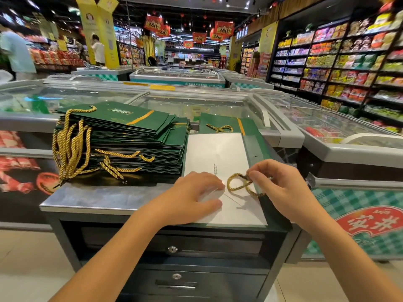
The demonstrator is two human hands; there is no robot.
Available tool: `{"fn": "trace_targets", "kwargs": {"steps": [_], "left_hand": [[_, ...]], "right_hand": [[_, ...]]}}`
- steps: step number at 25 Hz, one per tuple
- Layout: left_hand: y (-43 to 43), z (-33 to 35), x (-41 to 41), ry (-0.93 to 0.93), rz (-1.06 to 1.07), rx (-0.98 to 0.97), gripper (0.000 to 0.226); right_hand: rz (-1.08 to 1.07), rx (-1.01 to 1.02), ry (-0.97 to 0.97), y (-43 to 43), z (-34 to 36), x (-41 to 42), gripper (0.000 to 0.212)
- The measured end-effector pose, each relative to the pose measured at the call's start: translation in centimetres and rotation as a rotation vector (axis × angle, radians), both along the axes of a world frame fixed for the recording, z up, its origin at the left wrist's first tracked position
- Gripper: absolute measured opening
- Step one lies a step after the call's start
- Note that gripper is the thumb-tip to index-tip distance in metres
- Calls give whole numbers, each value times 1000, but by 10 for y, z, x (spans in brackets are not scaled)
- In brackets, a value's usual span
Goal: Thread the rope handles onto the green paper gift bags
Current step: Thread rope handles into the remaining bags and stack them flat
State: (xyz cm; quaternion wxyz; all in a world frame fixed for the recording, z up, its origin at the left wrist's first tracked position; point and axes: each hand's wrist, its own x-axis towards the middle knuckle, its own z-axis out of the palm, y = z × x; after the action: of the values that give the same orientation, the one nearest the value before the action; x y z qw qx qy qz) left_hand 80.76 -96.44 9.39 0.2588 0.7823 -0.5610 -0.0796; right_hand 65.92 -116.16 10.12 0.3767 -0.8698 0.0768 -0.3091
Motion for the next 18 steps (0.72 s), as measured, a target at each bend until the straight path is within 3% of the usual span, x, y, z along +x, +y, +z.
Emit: {"fn": "trace_targets", "kwargs": {"steps": [4, 10, 18], "left_hand": [[2, 9, -13, 19, 95, -104, 25], [-21, 19, -25, 502, 215, -420, 19], [-42, 14, -31, 719, 271, -571, 7]], "right_hand": [[-31, 142, -54, 11, -3, 5, 8], [-41, 215, -104, 22, -4, 8, 7], [-32, 206, -73, 18, -1, 5, 7]]}}
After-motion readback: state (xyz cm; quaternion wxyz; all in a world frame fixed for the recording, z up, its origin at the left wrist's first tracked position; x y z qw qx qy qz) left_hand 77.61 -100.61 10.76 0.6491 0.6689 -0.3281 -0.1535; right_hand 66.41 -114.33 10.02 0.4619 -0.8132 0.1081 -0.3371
